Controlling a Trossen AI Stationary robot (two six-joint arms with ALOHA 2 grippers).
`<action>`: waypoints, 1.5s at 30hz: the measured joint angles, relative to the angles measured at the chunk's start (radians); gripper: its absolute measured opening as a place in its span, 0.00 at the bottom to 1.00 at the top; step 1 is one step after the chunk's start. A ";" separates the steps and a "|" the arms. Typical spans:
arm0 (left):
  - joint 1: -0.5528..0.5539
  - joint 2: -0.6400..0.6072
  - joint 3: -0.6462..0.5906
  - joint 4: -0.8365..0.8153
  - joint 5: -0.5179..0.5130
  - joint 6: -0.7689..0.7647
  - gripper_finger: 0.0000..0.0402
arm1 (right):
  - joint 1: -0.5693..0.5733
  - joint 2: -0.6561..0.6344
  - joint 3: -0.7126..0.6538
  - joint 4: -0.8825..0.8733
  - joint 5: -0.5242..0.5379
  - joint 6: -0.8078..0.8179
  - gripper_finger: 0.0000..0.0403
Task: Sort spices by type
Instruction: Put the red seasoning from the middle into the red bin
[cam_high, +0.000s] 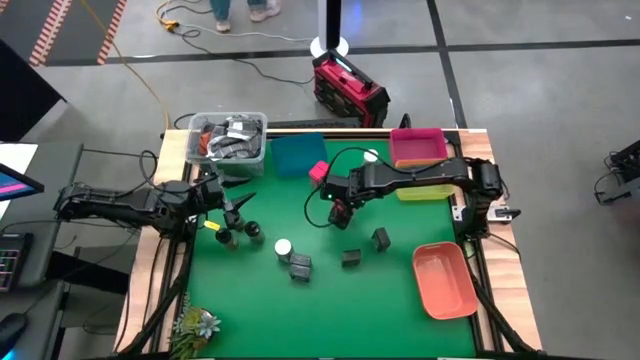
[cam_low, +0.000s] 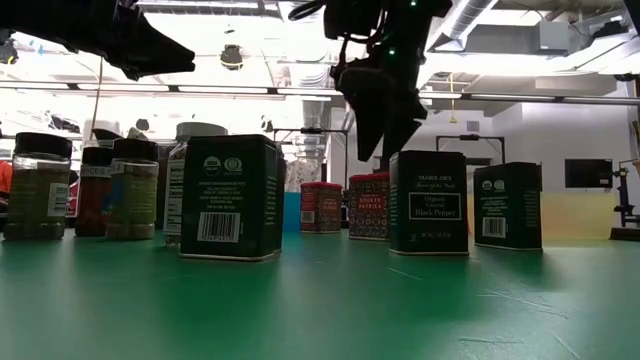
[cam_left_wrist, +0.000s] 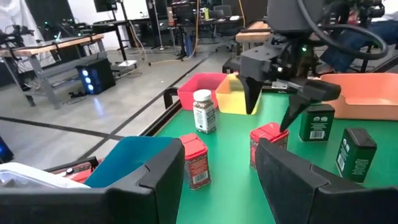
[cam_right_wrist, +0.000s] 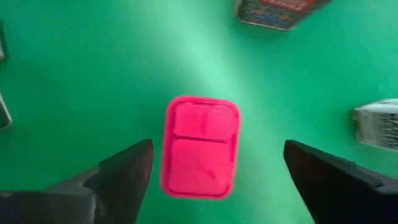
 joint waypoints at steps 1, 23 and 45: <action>0.000 0.000 0.000 0.000 0.000 0.003 0.47 | 0.003 0.000 -0.006 0.007 -0.001 0.000 0.98; 0.000 0.000 0.000 0.003 -0.001 0.012 0.47 | -0.012 0.017 -0.181 0.214 -0.083 -0.007 0.88; 0.000 0.000 0.000 0.001 -0.003 0.012 0.47 | -0.051 0.037 -0.115 0.123 -0.085 -0.095 0.55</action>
